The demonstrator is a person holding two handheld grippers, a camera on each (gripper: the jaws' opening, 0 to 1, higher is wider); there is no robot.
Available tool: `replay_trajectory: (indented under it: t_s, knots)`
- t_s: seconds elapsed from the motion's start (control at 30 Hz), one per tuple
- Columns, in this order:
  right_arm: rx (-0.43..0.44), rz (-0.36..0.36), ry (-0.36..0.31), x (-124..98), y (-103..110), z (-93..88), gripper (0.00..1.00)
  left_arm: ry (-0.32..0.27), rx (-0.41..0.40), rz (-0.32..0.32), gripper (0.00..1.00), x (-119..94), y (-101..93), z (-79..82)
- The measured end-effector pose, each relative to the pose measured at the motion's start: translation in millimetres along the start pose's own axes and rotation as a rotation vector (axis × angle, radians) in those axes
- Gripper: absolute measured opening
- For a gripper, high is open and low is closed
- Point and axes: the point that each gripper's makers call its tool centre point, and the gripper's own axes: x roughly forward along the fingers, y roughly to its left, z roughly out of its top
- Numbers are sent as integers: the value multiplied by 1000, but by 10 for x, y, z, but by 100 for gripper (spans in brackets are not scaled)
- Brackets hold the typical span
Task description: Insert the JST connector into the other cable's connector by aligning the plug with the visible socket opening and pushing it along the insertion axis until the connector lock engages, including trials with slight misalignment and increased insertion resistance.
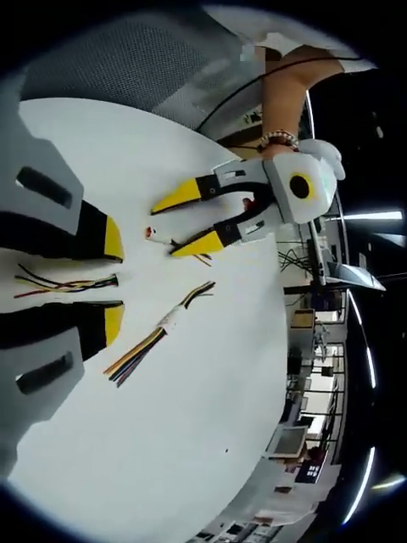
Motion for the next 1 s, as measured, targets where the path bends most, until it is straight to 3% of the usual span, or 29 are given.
replay_trajectory:
  t_s: [0.23, 0.37, 0.6, 1.0]
  knots:
    - [-45, -14, -19, 21, -16, 5, 6, -17, -19, 17, 11, -6, 22, -7]
    - [-89, -11, -27, 19, -1, -3, 5, -33, -4, 14, 7, 11, -13, 3]
    - [-91, -5, -31, 0, -17, -3, 5, -55, 1, -3, 1, 29, -42, 13]
    - [-128, 37, -22, -30, 73, 20, 5, -60, -15, -3, 0, 27, -33, 23]
